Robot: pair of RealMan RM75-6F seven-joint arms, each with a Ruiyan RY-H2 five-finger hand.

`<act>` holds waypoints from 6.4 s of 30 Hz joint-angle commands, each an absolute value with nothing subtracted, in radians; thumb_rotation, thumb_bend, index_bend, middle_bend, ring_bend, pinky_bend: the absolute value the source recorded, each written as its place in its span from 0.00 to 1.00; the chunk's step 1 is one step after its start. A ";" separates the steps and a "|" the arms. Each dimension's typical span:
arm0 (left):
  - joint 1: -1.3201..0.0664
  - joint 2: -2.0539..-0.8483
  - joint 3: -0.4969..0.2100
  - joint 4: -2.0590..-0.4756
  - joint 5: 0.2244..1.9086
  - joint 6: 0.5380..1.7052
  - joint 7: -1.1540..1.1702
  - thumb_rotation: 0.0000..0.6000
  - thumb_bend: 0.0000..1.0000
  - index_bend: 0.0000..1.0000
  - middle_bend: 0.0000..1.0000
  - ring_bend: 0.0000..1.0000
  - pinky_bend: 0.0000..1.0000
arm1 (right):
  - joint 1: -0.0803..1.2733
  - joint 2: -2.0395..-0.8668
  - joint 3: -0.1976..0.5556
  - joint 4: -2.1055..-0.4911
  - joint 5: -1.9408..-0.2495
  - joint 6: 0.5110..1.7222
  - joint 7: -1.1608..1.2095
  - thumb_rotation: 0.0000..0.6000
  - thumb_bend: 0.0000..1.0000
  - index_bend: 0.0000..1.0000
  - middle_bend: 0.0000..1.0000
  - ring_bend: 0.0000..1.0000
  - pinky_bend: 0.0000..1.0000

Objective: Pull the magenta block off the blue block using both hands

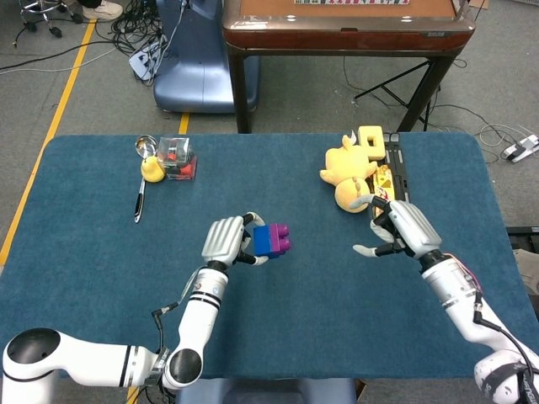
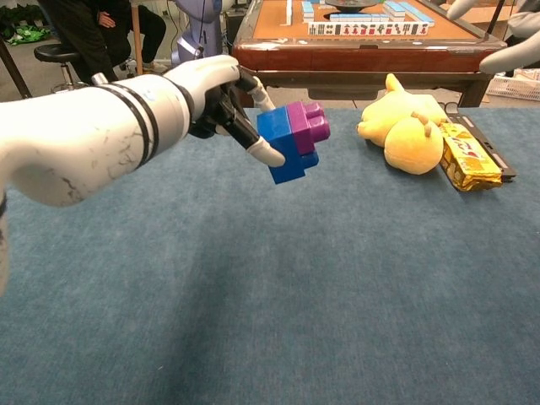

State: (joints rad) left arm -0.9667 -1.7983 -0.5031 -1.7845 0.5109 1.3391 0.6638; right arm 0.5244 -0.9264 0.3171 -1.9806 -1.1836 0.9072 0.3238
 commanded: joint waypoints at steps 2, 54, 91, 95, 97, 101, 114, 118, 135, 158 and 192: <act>-0.952 -1.782 -0.543 -1.818 0.465 1.339 0.626 1.00 0.01 0.61 0.94 0.97 1.00 | 0.588 -0.922 0.338 -2.000 -1.117 0.851 0.282 1.00 0.01 0.34 1.00 1.00 1.00; -0.999 -1.745 -0.556 -1.861 0.457 1.400 0.567 1.00 0.01 0.62 0.94 0.98 1.00 | 0.943 -1.140 0.355 -1.989 -0.479 0.860 0.042 1.00 0.00 0.26 1.00 1.00 1.00; -0.994 -1.734 -0.549 -1.866 0.456 1.392 0.539 1.00 0.01 0.62 0.94 0.98 1.00 | 0.966 -1.207 0.360 -1.957 -0.472 0.884 0.032 1.00 0.00 0.34 1.00 1.00 1.00; -0.993 -1.732 -0.544 -1.866 0.457 1.389 0.540 1.00 0.01 0.62 0.94 0.98 1.00 | 0.967 -1.213 0.359 -1.954 -0.473 0.881 0.030 1.00 0.00 0.35 1.00 1.00 1.00; -0.993 -1.733 -0.542 -1.866 0.458 1.389 0.538 1.00 0.01 0.62 0.94 0.98 1.00 | 0.967 -1.217 0.359 -1.952 -0.474 0.881 0.030 1.00 0.00 0.36 1.00 1.00 1.00; -0.993 -1.734 -0.541 -1.866 0.459 1.387 0.534 1.00 0.01 0.62 0.94 0.98 1.00 | 0.969 -1.221 0.358 -1.949 -0.476 0.876 0.028 1.00 0.00 0.37 1.00 1.00 1.00; -0.990 -1.732 -0.538 -1.869 0.460 1.386 0.529 1.00 0.01 0.63 0.94 0.98 1.00 | 0.964 -1.231 0.358 -1.941 -0.491 0.871 0.033 1.00 0.07 0.44 1.00 1.00 1.00; -0.989 -1.733 -0.540 -1.869 0.460 1.385 0.524 1.00 0.01 0.63 0.94 0.98 1.00 | 0.965 -1.234 0.358 -1.939 -0.493 0.870 0.031 1.00 0.11 0.47 1.00 1.00 1.00; -0.976 -1.725 -0.531 -1.868 0.459 1.379 0.513 1.00 0.01 0.63 0.94 0.98 1.00 | 0.947 -1.231 0.356 -1.939 -0.515 0.870 0.042 1.00 0.20 0.60 1.00 1.00 1.00; -0.947 -1.711 -0.450 -1.855 0.491 1.377 0.538 1.00 0.01 0.63 0.94 0.98 1.00 | 0.859 -1.164 0.315 -1.954 -0.612 0.847 0.080 1.00 0.21 0.61 1.00 1.00 1.00; -0.893 -1.753 -0.205 -1.764 0.655 1.286 0.700 1.00 0.01 0.61 0.94 0.98 1.00 | 0.923 -1.307 0.061 -1.829 -0.561 0.969 -0.502 1.00 0.17 0.61 1.00 1.00 1.00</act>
State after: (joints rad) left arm -0.8942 -1.7500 -0.2077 -1.7676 0.6572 1.2896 0.6973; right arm 0.9179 -1.3028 0.0647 -1.8326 -0.5672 0.9746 -0.4953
